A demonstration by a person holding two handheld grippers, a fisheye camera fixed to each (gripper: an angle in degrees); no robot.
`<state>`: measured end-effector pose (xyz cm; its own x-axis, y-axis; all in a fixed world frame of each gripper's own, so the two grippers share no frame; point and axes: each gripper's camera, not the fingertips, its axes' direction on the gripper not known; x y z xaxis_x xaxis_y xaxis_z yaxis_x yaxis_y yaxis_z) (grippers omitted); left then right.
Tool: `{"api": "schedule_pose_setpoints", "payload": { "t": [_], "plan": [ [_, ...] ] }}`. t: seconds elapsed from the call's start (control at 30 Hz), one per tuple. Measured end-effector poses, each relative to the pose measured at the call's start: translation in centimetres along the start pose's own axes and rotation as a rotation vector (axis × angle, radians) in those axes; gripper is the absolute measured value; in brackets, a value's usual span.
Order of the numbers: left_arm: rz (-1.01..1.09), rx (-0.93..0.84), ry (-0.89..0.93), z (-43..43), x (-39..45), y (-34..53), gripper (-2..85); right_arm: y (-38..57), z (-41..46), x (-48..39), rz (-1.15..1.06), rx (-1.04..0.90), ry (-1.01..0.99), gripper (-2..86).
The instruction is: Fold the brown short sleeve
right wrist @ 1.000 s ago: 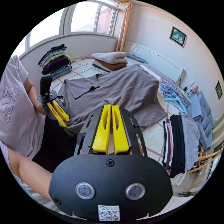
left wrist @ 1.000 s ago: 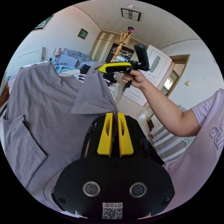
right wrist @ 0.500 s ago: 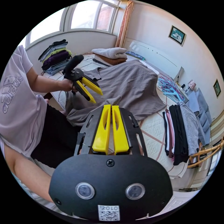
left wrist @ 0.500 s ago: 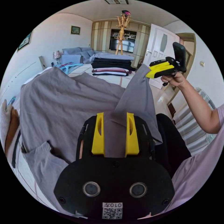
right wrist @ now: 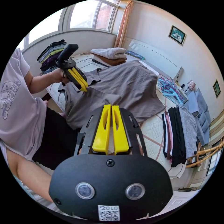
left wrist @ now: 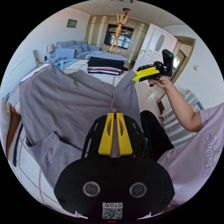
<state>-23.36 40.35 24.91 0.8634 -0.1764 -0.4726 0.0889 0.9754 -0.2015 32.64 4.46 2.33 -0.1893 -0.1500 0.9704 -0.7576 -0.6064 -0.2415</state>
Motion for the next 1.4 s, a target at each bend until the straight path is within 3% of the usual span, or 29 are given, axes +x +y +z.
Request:
{"api": "schedule_pose_setpoints", "payload": {
  "t": [0.13, 0.27, 0.37, 0.47, 0.6, 0.73, 0.87, 1.07, 1.2, 1.4],
  "plan": [
    [-0.291, -0.009, -0.174, -1.6, -4.4, 3.7, 2.7, -5.5, 3.4, 1.7, 0.185, 0.003, 0.086, 6.6],
    [-0.378, -0.040, -0.316, -2.1, -4.1, 7.1, 4.2, -7.4, 6.1, 1.8, 0.290, -0.127, 0.269, 7.9],
    [-0.268, -0.027, -0.353, -2.0, 1.0, 8.2, 5.2, -5.4, 5.3, 1.6, 0.337, -0.106, 0.226, 8.3],
    [0.007, -0.086, -0.345, 0.6, 8.6, 8.1, 6.3, -3.7, 5.4, -0.6, 0.316, -0.120, 0.042, 9.3],
    [0.243, -0.205, -0.495, 3.5, 15.9, 9.6, 7.7, -1.6, 8.1, -6.2, 0.252, -0.234, -0.082, 10.6],
    [0.191, -0.180, -0.399, 1.0, 16.4, 11.2, 8.5, 0.0, 11.4, -9.0, 0.348, -0.272, -0.178, 12.0],
    [0.202, -0.243, -0.491, -0.3, 16.5, 13.3, 8.7, -0.9, 13.3, -7.5, 0.439, -0.261, -0.158, 12.4],
    [0.140, -0.285, -0.459, -0.2, 15.7, 15.1, 5.8, -2.6, 15.6, -5.0, 0.494, -0.236, -0.353, 5.5],
    [0.097, -0.231, -0.458, -1.5, 15.9, 14.1, 1.8, -3.0, 13.1, -4.5, 0.512, -0.258, -0.250, 4.2],
    [0.250, -0.274, -0.454, -4.9, 19.3, 10.5, 0.1, -2.3, 4.5, -4.2, 0.575, -0.220, -0.208, 3.5]
  ]
}}
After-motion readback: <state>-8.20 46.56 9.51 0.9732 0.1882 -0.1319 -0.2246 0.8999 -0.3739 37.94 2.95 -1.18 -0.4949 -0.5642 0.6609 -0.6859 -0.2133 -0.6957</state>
